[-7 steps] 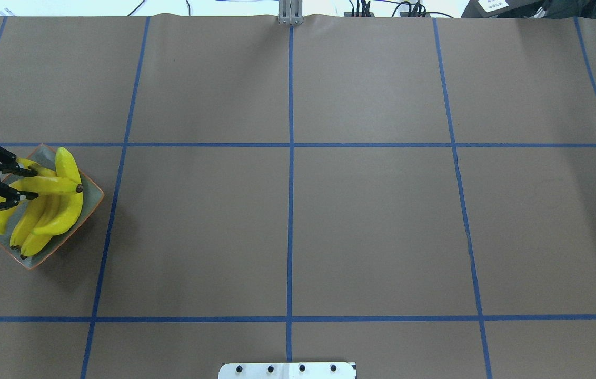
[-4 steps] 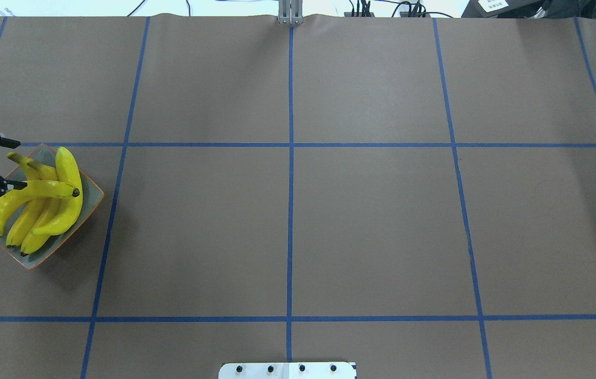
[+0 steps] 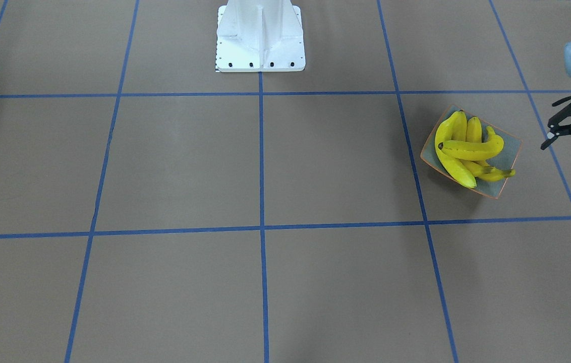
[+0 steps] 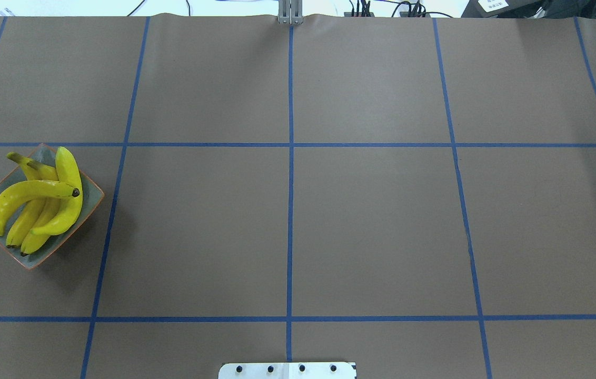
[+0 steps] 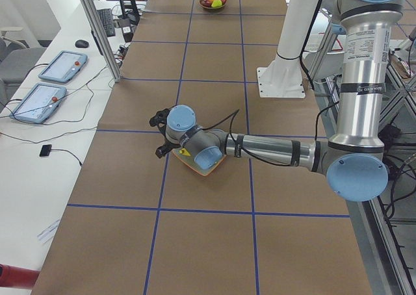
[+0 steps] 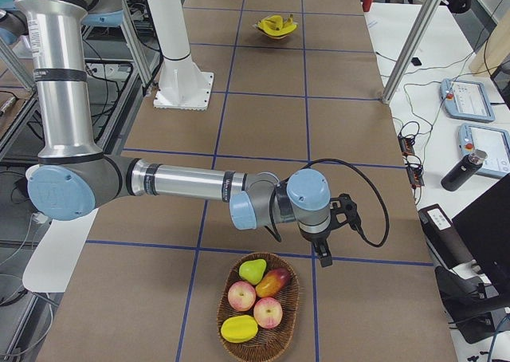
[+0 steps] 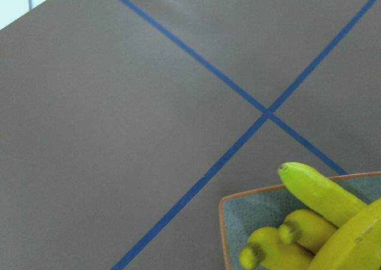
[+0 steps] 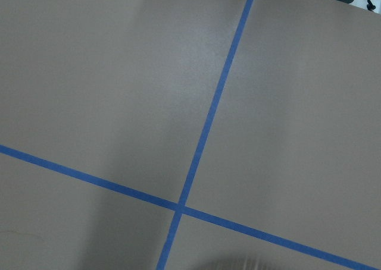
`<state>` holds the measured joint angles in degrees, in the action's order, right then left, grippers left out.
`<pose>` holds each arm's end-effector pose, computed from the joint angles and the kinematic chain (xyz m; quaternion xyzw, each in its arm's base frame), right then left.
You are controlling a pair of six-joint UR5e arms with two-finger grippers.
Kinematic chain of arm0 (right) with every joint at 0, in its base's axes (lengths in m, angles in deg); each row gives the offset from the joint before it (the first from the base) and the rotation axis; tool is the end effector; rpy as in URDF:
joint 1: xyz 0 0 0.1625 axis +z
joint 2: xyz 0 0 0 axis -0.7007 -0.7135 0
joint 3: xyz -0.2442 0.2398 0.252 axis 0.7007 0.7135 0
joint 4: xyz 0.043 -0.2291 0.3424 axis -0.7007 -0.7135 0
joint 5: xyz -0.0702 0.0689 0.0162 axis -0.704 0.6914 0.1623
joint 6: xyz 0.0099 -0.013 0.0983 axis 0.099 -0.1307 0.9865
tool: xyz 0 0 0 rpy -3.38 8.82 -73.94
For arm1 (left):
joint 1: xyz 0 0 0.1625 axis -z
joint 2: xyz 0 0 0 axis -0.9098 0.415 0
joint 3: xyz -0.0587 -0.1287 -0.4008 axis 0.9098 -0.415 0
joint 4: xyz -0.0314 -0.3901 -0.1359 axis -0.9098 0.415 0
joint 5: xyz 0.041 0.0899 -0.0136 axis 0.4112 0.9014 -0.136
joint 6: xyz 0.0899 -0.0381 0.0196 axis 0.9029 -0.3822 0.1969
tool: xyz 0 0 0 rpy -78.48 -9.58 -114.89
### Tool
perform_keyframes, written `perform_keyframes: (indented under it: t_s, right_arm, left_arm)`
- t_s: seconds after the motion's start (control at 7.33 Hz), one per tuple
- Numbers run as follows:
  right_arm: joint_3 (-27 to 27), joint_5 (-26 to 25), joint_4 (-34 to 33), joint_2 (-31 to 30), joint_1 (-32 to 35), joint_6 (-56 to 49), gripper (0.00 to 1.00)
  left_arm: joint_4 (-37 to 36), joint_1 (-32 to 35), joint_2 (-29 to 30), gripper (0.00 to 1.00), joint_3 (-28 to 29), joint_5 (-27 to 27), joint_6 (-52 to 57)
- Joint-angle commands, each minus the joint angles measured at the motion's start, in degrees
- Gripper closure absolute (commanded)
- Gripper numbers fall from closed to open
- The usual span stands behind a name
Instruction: Transfer all bananas from basket to plate
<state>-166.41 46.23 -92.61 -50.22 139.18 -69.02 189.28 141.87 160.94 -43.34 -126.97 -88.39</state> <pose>0.1063 -0.5240 0.6512 0.1561 -0.3635 -0.0745 0.9154 0.0634 -0.5120 0.5438 0.2737 0.4197 0.2436 0.8304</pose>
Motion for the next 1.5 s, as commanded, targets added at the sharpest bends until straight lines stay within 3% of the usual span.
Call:
perform_keyframes:
  t_s: [0.0, 0.27, 0.41, 0.68, 0.96, 1.23, 1.36]
  right_arm:
    - [0.6, 0.1, -0.9, -1.3, 0.3, -1.1, 0.0]
    - [0.6, 0.1, -1.0, -2.5, 0.4, -3.8, 0.0]
    - [0.6, 0.2, -0.6, -3.0, 0.4, -3.9, 0.0]
    - [0.3, 0.2, -0.4, -3.9, 0.4, -3.9, 0.0]
    - [0.5, 0.0, -1.4, -3.7, 0.4, -2.9, 0.0]
    - [-2.1, -0.5, -12.8, -0.9, 0.2, -2.9, 0.0]
    - [-2.7, -0.8, -14.1, -1.6, 0.1, -1.9, 0.01]
  left_arm:
    - [-14.5, 1.6, 0.1, 0.01, -0.1, 0.4, 3.5]
    - [-21.4, 5.7, 0.1, 0.01, -0.2, 7.7, 8.9]
    - [-22.2, 10.0, -2.7, 0.0, -0.2, 8.5, 9.1]
    - [-23.4, 12.0, -6.4, 0.0, -2.0, 8.5, 9.2]
    - [-33.0, 12.5, -5.7, 0.0, -2.3, 8.2, 8.4]
    - [-38.8, 13.4, -4.9, 0.0, -3.5, 8.0, 8.7]
    - [-38.9, 14.0, -5.8, 0.0, -4.6, 7.9, 8.4]
